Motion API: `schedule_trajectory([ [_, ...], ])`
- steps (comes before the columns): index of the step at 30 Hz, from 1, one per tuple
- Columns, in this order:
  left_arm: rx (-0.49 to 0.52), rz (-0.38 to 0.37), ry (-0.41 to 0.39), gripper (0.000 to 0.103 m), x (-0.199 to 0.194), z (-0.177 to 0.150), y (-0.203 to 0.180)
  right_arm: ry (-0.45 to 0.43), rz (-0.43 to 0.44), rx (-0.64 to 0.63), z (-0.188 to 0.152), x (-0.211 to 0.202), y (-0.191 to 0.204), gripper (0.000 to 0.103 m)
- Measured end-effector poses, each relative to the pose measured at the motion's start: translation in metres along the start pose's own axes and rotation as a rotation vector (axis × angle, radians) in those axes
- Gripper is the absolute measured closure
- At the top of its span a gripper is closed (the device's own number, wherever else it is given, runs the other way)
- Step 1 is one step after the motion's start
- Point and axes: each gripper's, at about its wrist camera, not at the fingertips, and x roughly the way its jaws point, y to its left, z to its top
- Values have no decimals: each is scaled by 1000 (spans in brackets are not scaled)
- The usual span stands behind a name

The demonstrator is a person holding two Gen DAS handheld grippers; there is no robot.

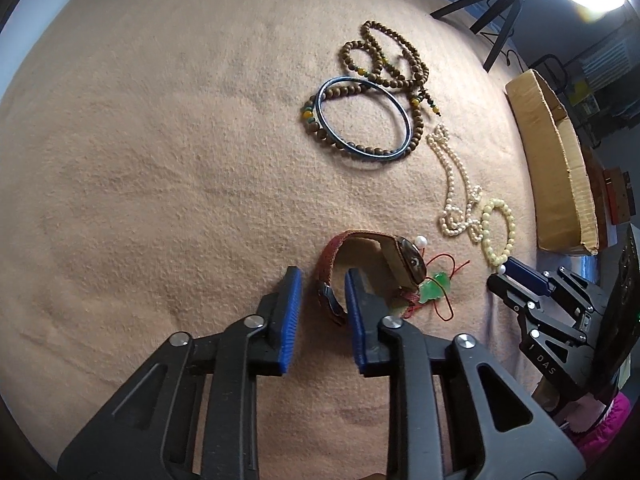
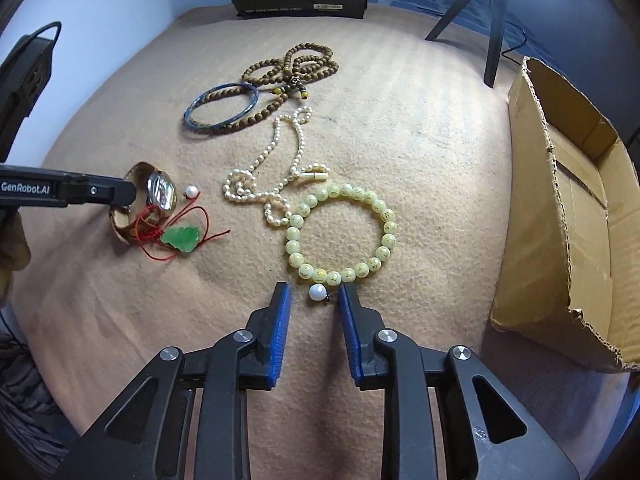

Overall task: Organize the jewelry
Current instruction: 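Grasp the brown-strap watch with the left tool while the right tool grasps the white pearl stud, then carry the watch into the cardboard box with the left tool while the right tool drops the pearl stud there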

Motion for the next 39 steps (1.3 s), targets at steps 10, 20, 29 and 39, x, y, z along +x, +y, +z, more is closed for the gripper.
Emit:
schedule_trajectory([
  [10, 5, 20, -7, 96, 3, 4, -3, 2, 7, 11, -2, -1, -6, 94],
  [20, -12, 32, -49, 97, -13, 0, 0, -20, 28, 30, -5, -15, -9, 94],
  [29, -25, -18, -136, 97, -46, 0, -10, -105, 57, 48, 3, -47, -10, 94],
  [39, 48, -106, -198, 97, -66, 3, -67, -219, 33, 72, 15, -96, -32, 94],
])
